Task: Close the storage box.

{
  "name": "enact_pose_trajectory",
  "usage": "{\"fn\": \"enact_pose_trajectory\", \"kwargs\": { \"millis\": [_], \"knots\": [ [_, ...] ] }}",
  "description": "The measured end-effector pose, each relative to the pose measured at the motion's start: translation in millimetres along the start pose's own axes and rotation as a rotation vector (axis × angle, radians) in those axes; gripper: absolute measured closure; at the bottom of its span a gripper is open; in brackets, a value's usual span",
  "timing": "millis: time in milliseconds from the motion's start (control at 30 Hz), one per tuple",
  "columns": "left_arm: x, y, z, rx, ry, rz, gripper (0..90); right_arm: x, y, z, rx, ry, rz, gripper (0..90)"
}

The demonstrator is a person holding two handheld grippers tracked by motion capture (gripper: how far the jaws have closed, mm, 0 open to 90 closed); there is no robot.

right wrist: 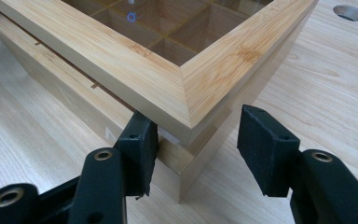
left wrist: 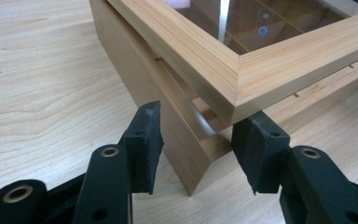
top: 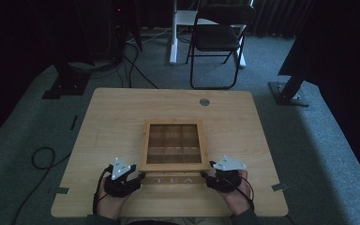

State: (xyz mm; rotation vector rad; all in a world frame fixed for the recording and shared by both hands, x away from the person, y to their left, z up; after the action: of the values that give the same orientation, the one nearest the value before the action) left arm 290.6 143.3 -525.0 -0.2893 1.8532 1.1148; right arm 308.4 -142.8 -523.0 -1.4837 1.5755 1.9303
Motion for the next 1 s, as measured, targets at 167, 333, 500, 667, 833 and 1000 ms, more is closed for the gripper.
{"fn": "enact_pose_trajectory", "kwargs": {
  "millis": [167, 333, 500, 667, 833, 1000],
  "knots": [
    [1.8, 1.1, -1.4, 0.006, 0.001, 0.001, 52.8, 1.7, 1.7, 0.3, -0.007, -0.002, 0.000, 46.6],
    [8.5, 0.0, -2.5, 0.010, 0.002, 0.019, 52.4, 6.4, 1.8, 2.6, -0.014, 0.006, 0.015, 45.9],
    [12.7, -0.5, -2.7, 0.012, 0.007, 0.027, 52.2, 11.0, 0.9, 2.5, -0.022, 0.009, 0.033, 45.2],
    [16.0, 0.7, -2.9, 0.008, 0.009, 0.034, 52.2, 14.1, 2.6, 1.9, -0.020, 0.015, 0.045, 45.4],
    [14.7, 8.9, -3.6, 0.003, 0.008, 0.018, 51.6, 16.1, 12.5, -4.2, -0.016, 0.004, 0.032, 45.5],
    [6.3, 19.5, 0.2, -0.009, 0.011, -0.017, 51.6, 17.4, 21.3, -20.4, 0.014, -0.045, 0.010, 44.9]
  ]
}}
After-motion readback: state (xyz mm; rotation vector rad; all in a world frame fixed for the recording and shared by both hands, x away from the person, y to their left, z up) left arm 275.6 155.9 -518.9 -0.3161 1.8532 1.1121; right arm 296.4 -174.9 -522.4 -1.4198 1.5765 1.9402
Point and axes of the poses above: each handheld gripper's, and its own axes: y roughly backward along the jaws, x roughly out of its underside, z roughly to its left, the point moved 7 cm from there along -y, roughly forward along the jaws, and after that the axes turned 8 degrees about x, right-handed, at the moved point
